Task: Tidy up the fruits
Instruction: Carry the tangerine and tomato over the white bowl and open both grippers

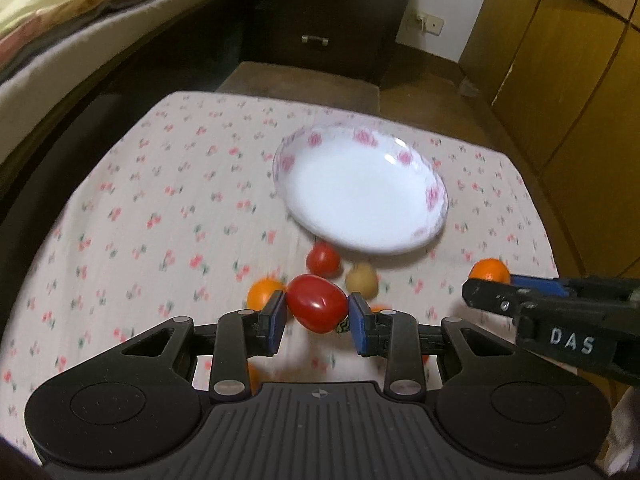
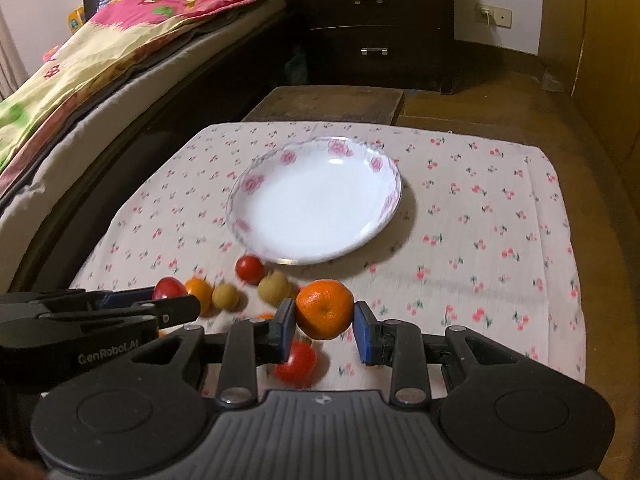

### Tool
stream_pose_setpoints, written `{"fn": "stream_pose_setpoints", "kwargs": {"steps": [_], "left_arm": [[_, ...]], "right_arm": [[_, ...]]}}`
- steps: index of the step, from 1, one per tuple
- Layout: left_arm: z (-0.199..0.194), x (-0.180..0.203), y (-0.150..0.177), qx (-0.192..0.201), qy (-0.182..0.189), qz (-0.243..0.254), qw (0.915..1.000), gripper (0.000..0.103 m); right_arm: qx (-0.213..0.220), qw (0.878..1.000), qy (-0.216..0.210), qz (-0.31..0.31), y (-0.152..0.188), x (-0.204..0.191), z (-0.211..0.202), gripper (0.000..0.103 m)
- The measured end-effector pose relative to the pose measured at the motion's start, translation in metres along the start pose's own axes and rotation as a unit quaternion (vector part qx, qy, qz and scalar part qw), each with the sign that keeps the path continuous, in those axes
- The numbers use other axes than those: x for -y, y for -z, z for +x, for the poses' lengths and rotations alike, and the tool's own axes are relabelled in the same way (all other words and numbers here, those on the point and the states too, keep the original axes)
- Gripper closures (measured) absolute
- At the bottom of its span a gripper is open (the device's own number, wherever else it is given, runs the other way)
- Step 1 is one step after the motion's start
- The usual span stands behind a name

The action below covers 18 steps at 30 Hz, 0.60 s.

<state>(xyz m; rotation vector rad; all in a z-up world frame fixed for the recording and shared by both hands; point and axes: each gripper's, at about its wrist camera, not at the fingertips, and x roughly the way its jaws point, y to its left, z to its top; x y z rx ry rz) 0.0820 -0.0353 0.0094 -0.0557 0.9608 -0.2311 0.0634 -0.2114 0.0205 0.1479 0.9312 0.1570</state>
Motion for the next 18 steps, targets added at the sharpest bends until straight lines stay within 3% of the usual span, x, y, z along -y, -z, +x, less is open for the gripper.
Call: {"fn": "stream_pose_setpoints", "kwargs": {"steps": [9,18], "left_arm": [[0.031,0.003,-0.044,0.008,-0.003,-0.002,1.0,0.061],[0.065,0.007,-0.065,-0.005,-0.004,0.004,1.0,0.061]], "right_arm": [[0.0,1.0,0.003,-0.01,-0.038,0.002,0.029,0.071],[-0.014,1.0,0.003,-0.009,-0.06,0.012,0.066,0.071]]}}
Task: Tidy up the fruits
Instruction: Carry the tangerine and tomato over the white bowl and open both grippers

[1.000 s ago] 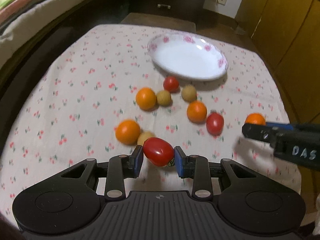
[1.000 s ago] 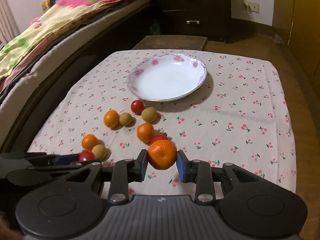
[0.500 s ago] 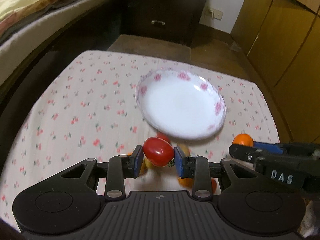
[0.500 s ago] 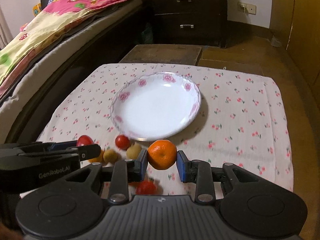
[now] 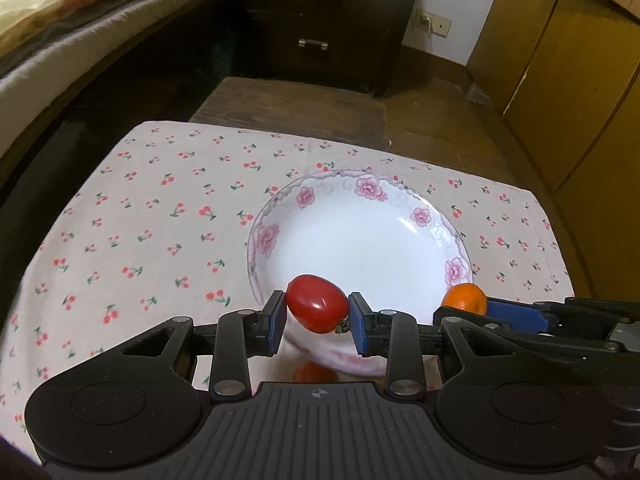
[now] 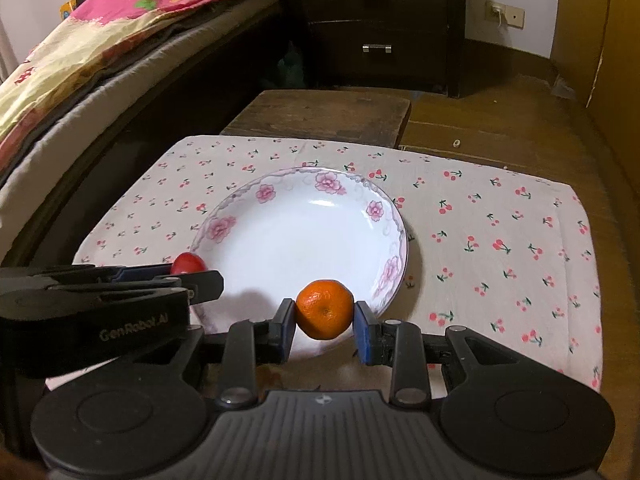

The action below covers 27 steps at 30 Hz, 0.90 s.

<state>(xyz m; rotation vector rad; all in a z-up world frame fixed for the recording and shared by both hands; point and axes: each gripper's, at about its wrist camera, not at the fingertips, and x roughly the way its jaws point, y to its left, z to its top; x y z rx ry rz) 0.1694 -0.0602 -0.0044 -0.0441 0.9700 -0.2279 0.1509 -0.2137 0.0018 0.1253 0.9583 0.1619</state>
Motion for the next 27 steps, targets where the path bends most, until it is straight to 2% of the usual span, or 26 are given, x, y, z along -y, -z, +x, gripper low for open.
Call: {"fn": "stream_pose_setpoints", "kwargs": {"steps": [16,27], "left_arm": [[0.02,0.0,-0.004,-0.021,-0.008,-0.004,0.9997,0.061],[0.011,-0.006,-0.006,-0.013,-0.002,-0.014,0.9998,0.058]], "right_arm": [[-0.023,1.0,-0.009,0.005,-0.008,0.007,0.023,0.071],[0.0,1.0,-0.013,0.014,-0.012,0.007,0.01,0.07]]}}
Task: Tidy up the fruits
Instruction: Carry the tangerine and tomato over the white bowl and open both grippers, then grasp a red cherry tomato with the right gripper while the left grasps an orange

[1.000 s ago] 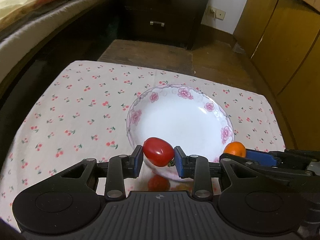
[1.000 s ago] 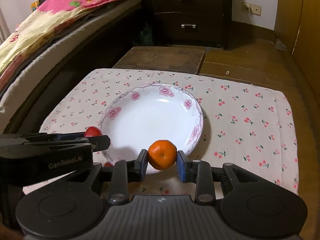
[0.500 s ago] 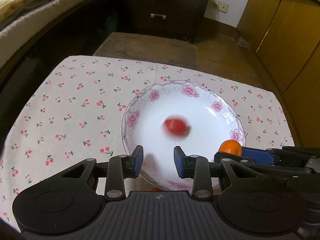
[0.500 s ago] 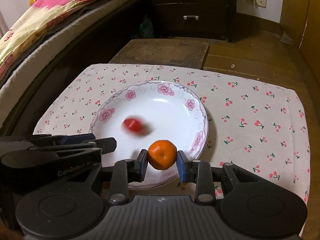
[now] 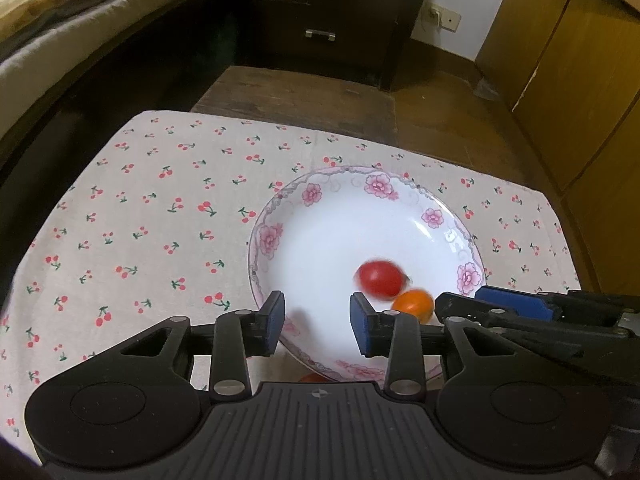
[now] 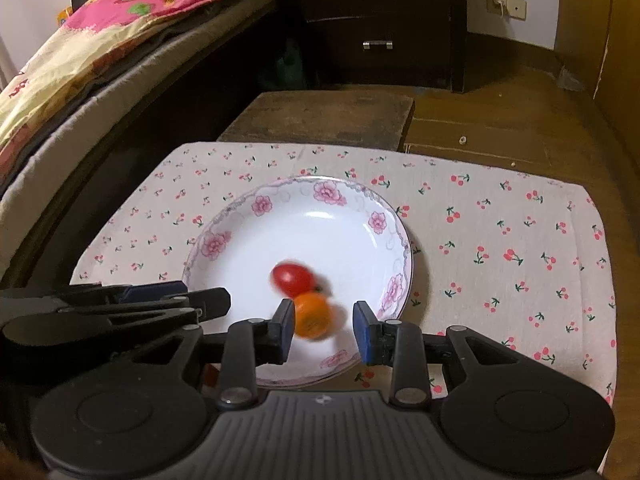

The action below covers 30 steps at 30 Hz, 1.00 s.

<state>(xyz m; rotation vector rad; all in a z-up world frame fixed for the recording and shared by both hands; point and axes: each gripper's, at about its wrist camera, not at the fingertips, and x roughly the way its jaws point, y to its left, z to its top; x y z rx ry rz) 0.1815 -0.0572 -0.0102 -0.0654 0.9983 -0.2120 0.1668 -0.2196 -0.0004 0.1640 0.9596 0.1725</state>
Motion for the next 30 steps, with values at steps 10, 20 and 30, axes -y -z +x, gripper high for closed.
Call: {"fn": "stream_pose_setpoints", "kwargs": {"steps": [10,20,30], "left_arm": [[-0.02,-0.007,0.005,0.011,0.006,-0.004,0.9999,0.053],[-0.039,-0.022,0.019,0.014,0.008,-0.018,0.9997,0.051],[-0.055,-0.041,0.046,0.003,0.007,-0.028,0.9996,0.047]], "right_arm": [[0.005,1.0,-0.006,-0.004,0.009,-0.012,-0.017,0.07],[0.009,1.0,-0.01,-0.008,0.026,-0.023,-0.037,0.07],[-0.008,1.0,-0.011,-0.012,0.052,-0.031,-0.044,0.069]]}}
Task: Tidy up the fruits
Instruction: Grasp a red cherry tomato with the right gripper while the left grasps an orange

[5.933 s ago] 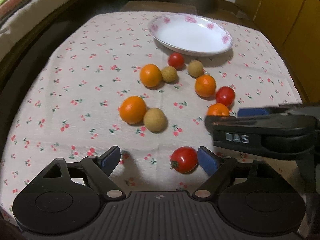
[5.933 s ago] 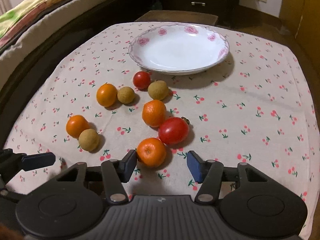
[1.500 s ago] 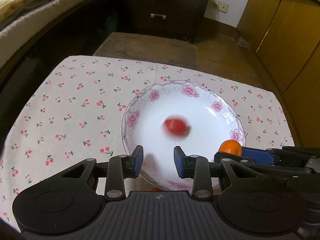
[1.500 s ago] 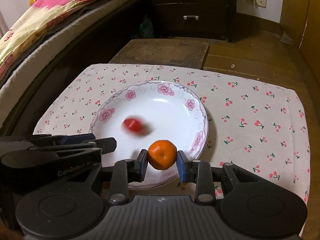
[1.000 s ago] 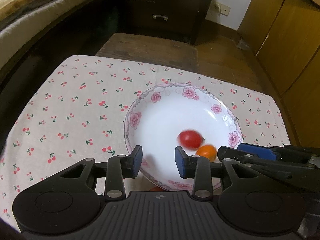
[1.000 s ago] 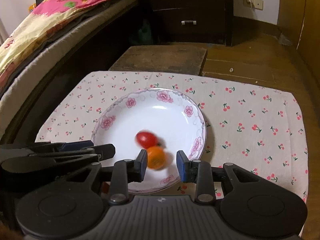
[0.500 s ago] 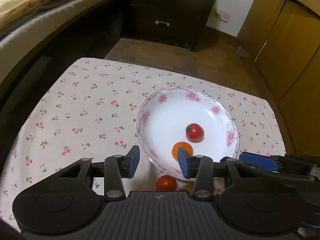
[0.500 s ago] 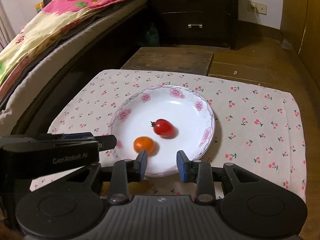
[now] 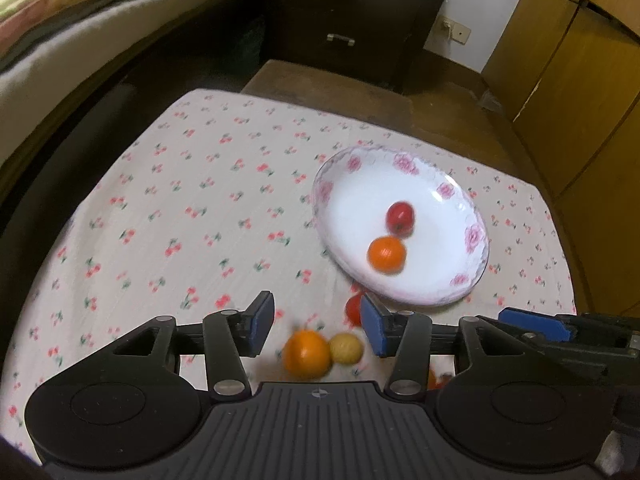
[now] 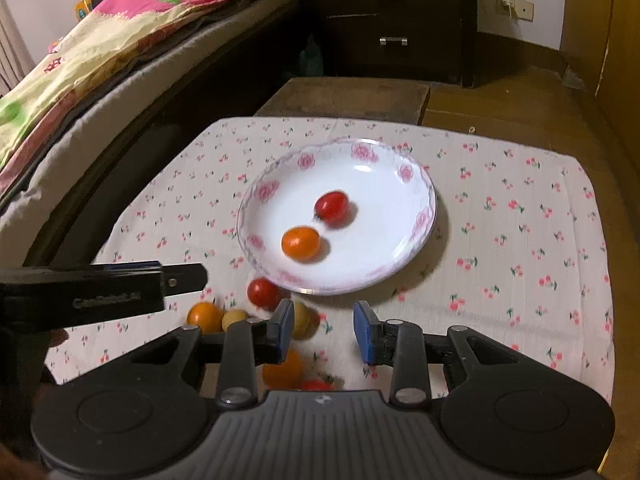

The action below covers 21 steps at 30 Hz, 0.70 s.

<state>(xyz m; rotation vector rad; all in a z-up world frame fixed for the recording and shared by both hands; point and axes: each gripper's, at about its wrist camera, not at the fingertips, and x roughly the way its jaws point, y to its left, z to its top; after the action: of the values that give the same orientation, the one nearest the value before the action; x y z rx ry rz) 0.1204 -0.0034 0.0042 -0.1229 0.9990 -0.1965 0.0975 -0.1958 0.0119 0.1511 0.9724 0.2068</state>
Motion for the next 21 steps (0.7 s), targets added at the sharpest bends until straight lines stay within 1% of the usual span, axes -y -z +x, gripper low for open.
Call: {"fn": "stream_pose_setpoints", "kwargs": {"steps": [7,13,16,21], "left_arm": [[-0.013,-0.015,0.019,-0.008,-0.001,-0.01,0.9999,0.046],[-0.016,-0.016,0.037,-0.025,-0.002,0.0,0.9997,0.044],[-0.017,-0.017,0.045,-0.033,-0.005,0.005,0.9994,0.044],[-0.014,-0.02,0.05,-0.039,-0.013,0.007,0.9991,0.044]], "right_arm": [[-0.01,1.0,-0.004,-0.002,0.015,-0.007,-0.004,0.069],[-0.019,1.0,-0.008,-0.003,0.026,-0.012,-0.006,0.068],[-0.024,1.0,-0.014,0.001,0.031,-0.012,-0.007,0.065],[-0.026,1.0,-0.018,-0.003,0.035,-0.016,-0.01,0.064]]}}
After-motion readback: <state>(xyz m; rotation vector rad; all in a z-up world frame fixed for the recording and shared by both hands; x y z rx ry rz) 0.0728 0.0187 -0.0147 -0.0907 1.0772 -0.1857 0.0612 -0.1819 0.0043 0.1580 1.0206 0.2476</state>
